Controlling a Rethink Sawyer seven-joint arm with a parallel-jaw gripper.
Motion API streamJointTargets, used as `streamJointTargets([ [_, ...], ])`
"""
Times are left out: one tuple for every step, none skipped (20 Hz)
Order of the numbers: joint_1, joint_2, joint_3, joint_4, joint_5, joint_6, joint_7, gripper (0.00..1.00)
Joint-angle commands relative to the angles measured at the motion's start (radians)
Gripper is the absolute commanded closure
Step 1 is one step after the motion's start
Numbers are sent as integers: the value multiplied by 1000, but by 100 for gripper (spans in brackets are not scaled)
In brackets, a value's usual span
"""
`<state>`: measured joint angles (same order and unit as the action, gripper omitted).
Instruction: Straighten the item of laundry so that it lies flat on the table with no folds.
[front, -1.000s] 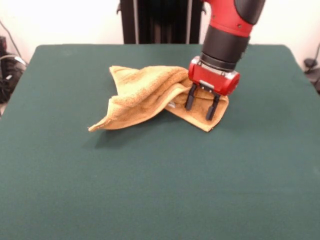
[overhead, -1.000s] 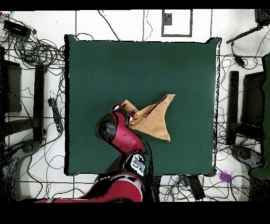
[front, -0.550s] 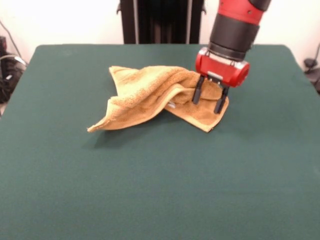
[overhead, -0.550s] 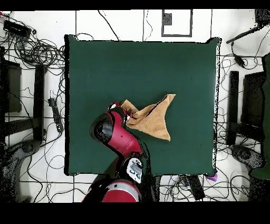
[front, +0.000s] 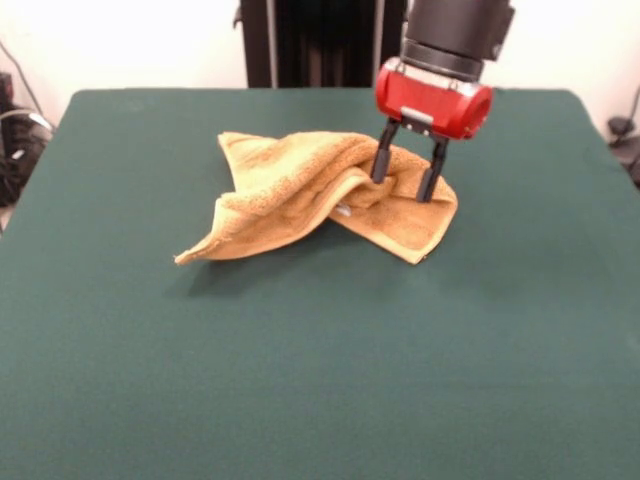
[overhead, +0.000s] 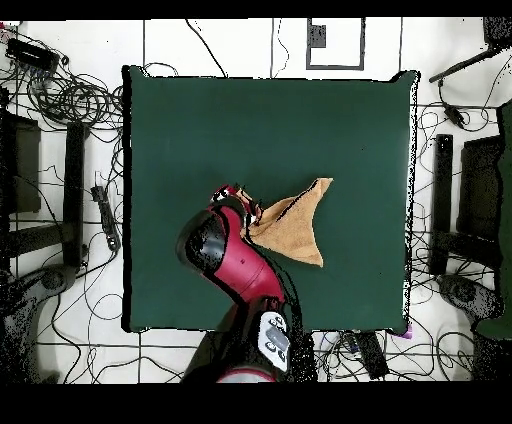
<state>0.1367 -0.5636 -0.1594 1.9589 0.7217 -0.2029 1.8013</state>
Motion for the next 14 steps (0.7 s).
streamJointTargets([
  [14,25,119,77,33,57,313,0],
  [20,28,114,75,41,61,312,0],
  [26,30,109,73,49,65,311,0],
  [32,32,105,71,57,69,309,0],
  [31,34,107,73,53,63,311,0],
  [43,37,100,69,65,69,310,0],
  [46,39,101,69,67,69,313,0],
  [49,41,103,70,69,68,315,0],
  [51,42,103,71,71,71,317,0],
  [57,45,102,70,76,72,319,0],
  [58,46,103,71,77,72,322,0],
  [64,49,98,68,85,78,321,0],
  [68,55,93,65,93,82,320,0],
  [72,60,89,62,101,85,319,0],
])
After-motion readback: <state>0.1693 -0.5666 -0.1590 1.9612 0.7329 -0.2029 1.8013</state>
